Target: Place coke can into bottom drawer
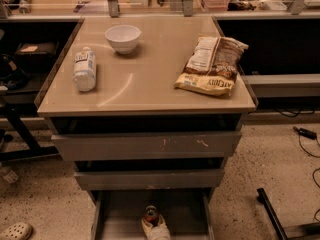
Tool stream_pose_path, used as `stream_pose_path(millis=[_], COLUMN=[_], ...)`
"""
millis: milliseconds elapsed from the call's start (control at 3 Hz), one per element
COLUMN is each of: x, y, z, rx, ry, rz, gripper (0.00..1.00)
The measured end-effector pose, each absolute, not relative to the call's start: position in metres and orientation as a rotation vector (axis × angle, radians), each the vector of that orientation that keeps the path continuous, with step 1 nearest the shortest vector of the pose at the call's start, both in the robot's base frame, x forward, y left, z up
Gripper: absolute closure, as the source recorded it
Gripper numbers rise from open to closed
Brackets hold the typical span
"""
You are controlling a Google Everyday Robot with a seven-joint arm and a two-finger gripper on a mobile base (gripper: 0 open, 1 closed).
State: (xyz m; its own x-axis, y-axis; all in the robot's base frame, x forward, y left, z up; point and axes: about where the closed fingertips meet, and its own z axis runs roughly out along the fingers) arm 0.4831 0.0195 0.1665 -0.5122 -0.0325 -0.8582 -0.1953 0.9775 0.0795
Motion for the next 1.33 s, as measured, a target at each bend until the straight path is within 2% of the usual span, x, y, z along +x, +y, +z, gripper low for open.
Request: stream_pose_path(millis=[1000, 1333], x=[0.4831, 0.483], y=[0.0196, 0.0196], z=[0.1665, 0.1664], rx=[-0.16, -0.16], ry=[2.103, 2.103], rz=[0.202, 0.202], gripper=[0.13, 0.0])
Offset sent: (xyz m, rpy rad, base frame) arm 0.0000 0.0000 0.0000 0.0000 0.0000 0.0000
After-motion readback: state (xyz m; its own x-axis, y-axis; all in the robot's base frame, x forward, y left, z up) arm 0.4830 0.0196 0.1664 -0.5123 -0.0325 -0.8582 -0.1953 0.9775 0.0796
